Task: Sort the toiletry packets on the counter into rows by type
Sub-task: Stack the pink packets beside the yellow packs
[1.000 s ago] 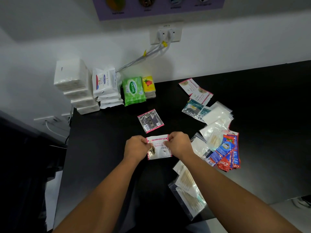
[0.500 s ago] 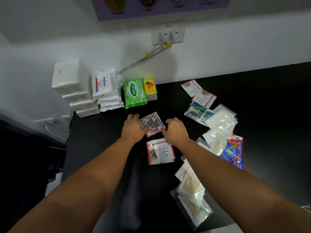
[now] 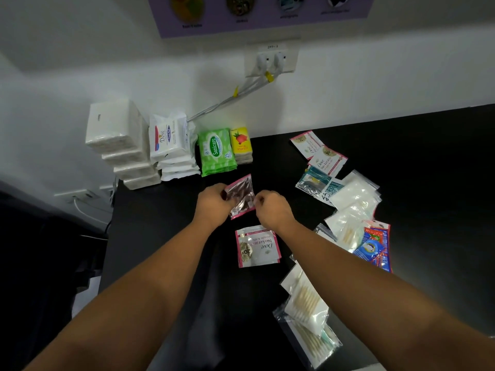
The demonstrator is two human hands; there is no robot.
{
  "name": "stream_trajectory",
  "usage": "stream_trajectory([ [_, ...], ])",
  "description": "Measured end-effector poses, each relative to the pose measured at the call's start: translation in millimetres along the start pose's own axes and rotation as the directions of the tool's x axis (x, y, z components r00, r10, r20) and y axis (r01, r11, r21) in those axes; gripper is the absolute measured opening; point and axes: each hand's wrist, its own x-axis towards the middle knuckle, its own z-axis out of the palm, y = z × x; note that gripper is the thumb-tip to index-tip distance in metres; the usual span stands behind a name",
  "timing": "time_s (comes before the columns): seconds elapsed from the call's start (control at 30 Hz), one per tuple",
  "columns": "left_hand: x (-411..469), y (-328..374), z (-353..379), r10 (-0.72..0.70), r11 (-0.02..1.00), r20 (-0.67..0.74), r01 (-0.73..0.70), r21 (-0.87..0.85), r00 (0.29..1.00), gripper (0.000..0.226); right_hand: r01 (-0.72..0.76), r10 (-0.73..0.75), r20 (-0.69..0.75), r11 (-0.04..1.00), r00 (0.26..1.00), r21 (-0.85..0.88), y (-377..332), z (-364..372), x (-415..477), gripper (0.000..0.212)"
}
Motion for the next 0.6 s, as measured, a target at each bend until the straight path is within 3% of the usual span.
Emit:
stream_trajectory([
  [0.07,-15,7,-3,0.134,0.987,-0.142,-0.145,-0.065,0.981,0.013,-0.005,0.01,-0.016,0.95,1.0,0.311,-8,-5,-10,0.032],
  [0.13,-34,11,-2,0.246,0.955,-0.202,-0.272,-0.114,0.948,0.019,-0.064,0.04,0.055,0.828,0.998,0.557,-18,-10,-23,0.047],
  [0.27,-69,8,8,0.322,0.942,-0.082,-0.327,-0.07,0.943,0.022,-0.217,0.146,0.162,0.563,0.976,0.798,-19,-6,-37,0.038],
  [0.33,-80,5,10,0.3,0.948,0.035,-0.294,-0.123,0.953,0.034,-0.252,0.214,0.16,0.524,0.964,0.814,-14,-6,-43,0.027],
  [0.4,-86,3,10,0.239,0.95,0.055,-0.222,-0.218,0.969,0.042,-0.255,0.208,0.174,0.482,0.963,0.838,-10,-8,-50,0.024],
  [0.5,-86,4,3,-0.011,0.904,-0.053,-0.013,-0.427,0.999,0.03,-0.263,0.155,0.217,0.418,0.964,0.869,-6,-13,-57,0.023],
  [0.6,-80,7,-5,-0.193,0.783,0.079,0.202,-0.589,0.978,0.029,-0.269,0.086,0.256,0.372,0.963,0.889,-6,-18,-63,0.022],
])
